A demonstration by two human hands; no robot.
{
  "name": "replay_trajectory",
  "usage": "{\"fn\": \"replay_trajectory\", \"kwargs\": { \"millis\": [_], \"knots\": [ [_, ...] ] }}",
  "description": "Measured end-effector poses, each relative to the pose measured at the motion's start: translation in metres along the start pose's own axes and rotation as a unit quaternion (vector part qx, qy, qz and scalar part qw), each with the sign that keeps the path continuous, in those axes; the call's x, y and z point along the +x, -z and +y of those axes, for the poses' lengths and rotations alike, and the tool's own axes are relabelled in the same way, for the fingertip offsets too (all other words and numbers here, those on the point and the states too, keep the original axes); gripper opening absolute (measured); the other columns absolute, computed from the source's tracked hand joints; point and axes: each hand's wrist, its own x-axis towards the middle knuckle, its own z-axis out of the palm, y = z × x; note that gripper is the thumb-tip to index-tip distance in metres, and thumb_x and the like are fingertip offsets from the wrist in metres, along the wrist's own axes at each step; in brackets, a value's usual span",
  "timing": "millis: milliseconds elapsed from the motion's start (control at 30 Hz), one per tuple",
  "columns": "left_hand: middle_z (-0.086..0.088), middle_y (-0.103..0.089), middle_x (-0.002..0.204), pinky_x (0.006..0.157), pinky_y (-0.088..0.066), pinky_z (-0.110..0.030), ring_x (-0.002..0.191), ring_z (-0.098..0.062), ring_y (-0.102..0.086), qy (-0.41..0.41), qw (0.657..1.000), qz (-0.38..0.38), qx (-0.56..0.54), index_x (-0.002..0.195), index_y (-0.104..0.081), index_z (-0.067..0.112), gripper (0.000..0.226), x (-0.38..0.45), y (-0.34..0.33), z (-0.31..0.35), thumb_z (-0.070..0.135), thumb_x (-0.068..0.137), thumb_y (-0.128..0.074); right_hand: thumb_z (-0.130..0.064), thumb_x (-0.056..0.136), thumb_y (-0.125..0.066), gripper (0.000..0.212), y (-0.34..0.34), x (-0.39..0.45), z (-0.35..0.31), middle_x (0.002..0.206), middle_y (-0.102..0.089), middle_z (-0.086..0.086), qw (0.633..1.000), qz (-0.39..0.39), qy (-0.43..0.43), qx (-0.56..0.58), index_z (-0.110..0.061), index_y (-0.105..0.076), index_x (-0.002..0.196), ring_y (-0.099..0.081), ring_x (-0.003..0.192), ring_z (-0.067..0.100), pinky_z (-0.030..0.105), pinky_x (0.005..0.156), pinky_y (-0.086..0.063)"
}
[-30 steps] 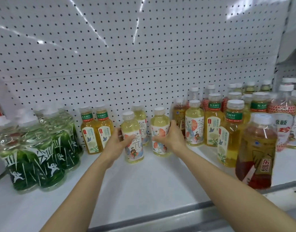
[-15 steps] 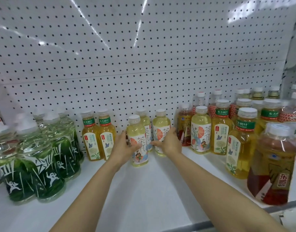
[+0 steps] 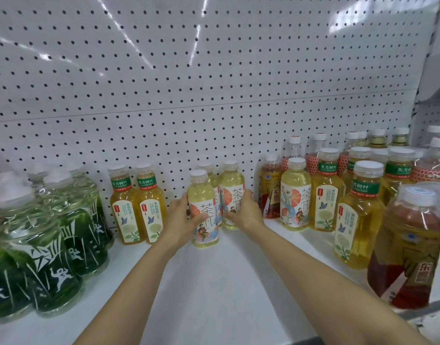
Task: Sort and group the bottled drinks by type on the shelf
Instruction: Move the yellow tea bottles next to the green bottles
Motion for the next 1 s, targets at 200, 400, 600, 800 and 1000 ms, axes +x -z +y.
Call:
{"fn": "replay_trajectory", "kwargs": {
  "millis": [200,400,600,800,1000],
  "knots": [
    [-0.001,-0.052,0.135,0.098,-0.052,-0.047,0.124,-0.021,-0.055,0.023,0.999,0.007,0.042,0.139,-0.042,0.034,0.061,-0.001,-0.006,0.001,0.035,0.086,-0.073,-0.034,0.082,-0.072,0.051,0.013,-0.022,0.007,0.109,-0.062,0.007,0.998,-0.010,0.007,-0.061,-0.008,-0.044,0.116,-0.062,0.097,0.026,0.040,0.076,-0.054],
    [-0.018,-0.019,0.159,0.117,-0.023,-0.047,0.146,-0.036,-0.017,-0.041,0.952,0.215,0.216,0.155,-0.011,0.005,0.104,-0.031,-0.027,0.028,0.035,0.081,-0.078,-0.033,0.091,-0.057,0.043,0.050,-0.067,0.010,0.116,-0.060,0.009,0.973,0.053,0.103,-0.200,-0.008,-0.049,0.125,-0.056,0.107,0.029,0.038,0.083,-0.050],
    [-0.019,-0.031,0.153,0.115,-0.028,-0.052,0.141,-0.038,-0.026,-0.182,0.936,0.210,0.218,0.149,-0.033,0.007,0.085,-0.051,-0.065,0.067,0.027,0.080,-0.079,-0.035,0.091,-0.059,0.043,0.093,-0.124,0.022,0.124,-0.058,0.007,0.947,0.084,0.154,-0.271,-0.013,-0.052,0.127,-0.050,0.116,0.027,0.038,0.093,-0.041],
    [-0.009,-0.039,0.146,0.111,-0.034,-0.045,0.137,-0.029,-0.034,-0.169,0.975,0.085,0.117,0.146,-0.039,0.012,0.065,-0.066,-0.113,0.114,0.034,0.091,-0.065,-0.036,0.089,-0.059,0.042,0.126,-0.171,0.042,0.125,-0.060,0.008,0.927,0.102,0.213,-0.291,-0.012,-0.057,0.124,-0.051,0.118,0.026,0.038,0.095,-0.043],
    [0.000,-0.049,0.144,0.107,-0.042,-0.039,0.129,-0.017,-0.048,-0.114,0.985,-0.093,-0.090,0.146,-0.042,0.015,0.069,-0.072,-0.175,0.180,0.037,0.087,-0.071,-0.030,0.086,-0.062,0.038,0.168,-0.206,0.063,0.110,-0.067,0.010,0.906,0.074,0.266,-0.321,-0.008,-0.062,0.118,-0.058,0.106,0.030,0.042,0.091,-0.047]
  ]
}}
